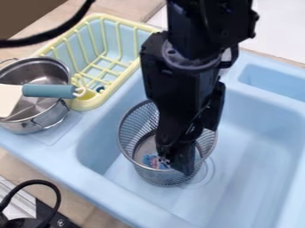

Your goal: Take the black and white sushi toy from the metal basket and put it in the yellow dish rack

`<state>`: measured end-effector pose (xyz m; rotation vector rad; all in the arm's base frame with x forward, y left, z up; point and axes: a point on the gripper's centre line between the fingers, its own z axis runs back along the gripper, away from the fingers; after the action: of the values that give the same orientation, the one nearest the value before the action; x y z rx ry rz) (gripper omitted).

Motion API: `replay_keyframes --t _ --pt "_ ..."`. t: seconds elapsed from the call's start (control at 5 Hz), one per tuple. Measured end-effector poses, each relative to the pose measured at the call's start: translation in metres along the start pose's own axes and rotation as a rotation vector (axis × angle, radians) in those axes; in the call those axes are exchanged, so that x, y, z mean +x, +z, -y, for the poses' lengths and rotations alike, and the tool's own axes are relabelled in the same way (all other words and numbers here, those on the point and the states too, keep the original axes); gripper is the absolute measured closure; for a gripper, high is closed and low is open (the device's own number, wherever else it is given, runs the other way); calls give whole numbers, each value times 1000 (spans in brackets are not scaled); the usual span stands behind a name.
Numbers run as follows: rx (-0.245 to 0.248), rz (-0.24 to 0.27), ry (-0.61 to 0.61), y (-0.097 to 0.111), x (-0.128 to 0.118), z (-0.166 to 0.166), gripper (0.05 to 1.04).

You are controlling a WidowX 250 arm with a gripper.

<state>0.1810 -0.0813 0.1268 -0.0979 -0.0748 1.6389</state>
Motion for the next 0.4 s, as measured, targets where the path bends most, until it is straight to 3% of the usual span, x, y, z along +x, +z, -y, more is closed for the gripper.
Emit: replay_keyframes --t 0.2,0.4 --pt "19 4 -13 -3 1 -3 83" --pt "54 6 -123 1 20 5 84"
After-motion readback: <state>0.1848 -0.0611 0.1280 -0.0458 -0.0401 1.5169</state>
